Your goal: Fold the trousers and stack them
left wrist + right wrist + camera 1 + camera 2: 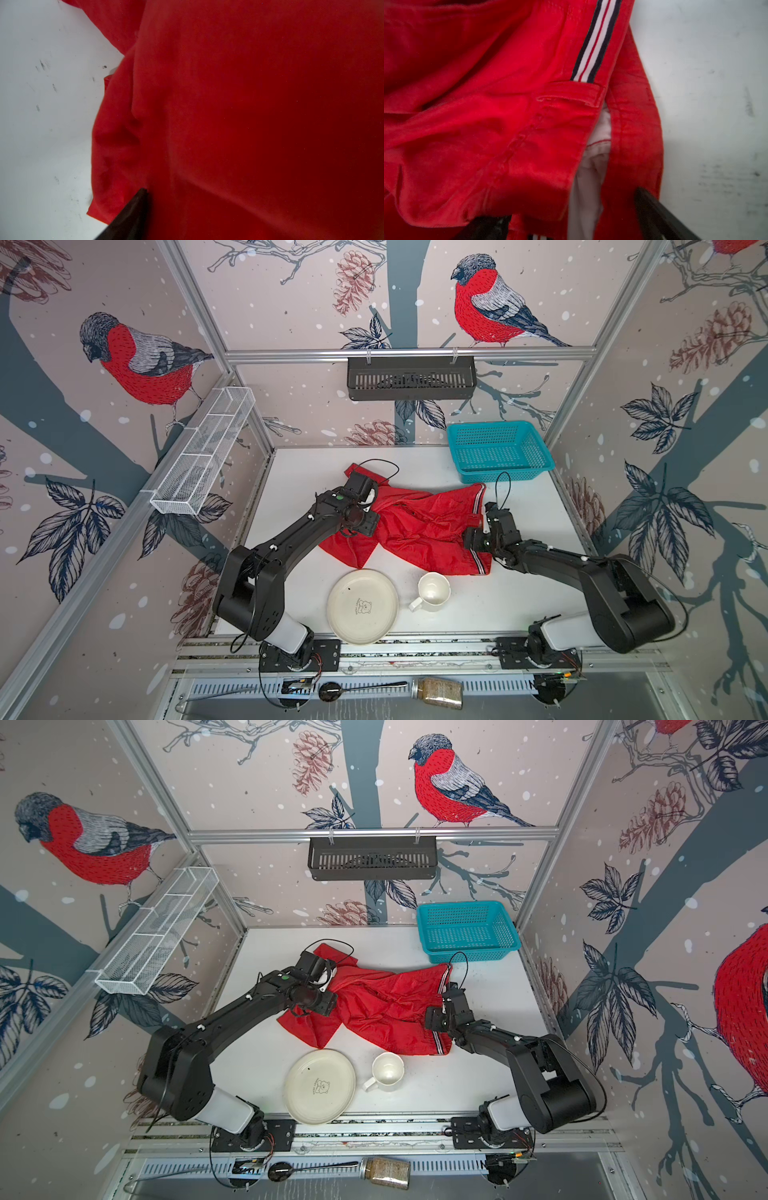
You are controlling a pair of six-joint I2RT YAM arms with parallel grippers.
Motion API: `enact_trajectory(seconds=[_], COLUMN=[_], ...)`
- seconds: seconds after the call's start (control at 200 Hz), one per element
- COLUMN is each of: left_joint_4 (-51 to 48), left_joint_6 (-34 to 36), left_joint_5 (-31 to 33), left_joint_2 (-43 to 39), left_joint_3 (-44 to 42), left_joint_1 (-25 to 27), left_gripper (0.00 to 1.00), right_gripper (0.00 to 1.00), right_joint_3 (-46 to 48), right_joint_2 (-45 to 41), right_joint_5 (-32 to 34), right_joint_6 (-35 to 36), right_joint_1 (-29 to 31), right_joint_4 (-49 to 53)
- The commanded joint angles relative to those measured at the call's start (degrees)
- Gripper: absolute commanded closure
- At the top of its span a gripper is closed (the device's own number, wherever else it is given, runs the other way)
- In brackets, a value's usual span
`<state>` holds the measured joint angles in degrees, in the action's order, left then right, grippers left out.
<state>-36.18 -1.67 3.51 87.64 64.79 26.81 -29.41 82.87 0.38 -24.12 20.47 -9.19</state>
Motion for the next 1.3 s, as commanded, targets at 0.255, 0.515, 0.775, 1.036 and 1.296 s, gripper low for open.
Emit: enact_trajectory(seconds=[0.255,0.515,0.775,1.036,1.296], left_joint_4=[6.38,2.39,-5.86,-8.1,-3.98], left_joint_6=[-4.45,-5.63,-3.83,-1.62,-2.63], left_joint_5=[2.51,3.48,4.6,3.01,-1.44], left_joint_2=[-3.96,-7.02,-12.66,-13.66,-10.34], left_joint_3=[-6.23,-4.74,2.39,6.5,4.55], left_joint_1=[-4.63,-5.22,-9.29,-9.56,-10.2], left_gripper=[0.36,0.93,1.0,0.96,0.95], right_gripper=[0.79,0.95,0.96,0.5,0.11], right_joint_3=[2.88,3.03,-0.86,-0.96,2.1], right_joint_2=[-0.65,-10.38,-23.04,-24.48,-21.68], right_joint_5=[1.99,3.97,3.4,-2.31,1.17], right_joint_6=[-3.07,-2.16,-0.45,-1.02,-4.82], right_joint_1=[0.09,-5.3,-9.72,0.73,11.92], right_joint_4=[-1.27,3.48,10.6,17.41,17.4])
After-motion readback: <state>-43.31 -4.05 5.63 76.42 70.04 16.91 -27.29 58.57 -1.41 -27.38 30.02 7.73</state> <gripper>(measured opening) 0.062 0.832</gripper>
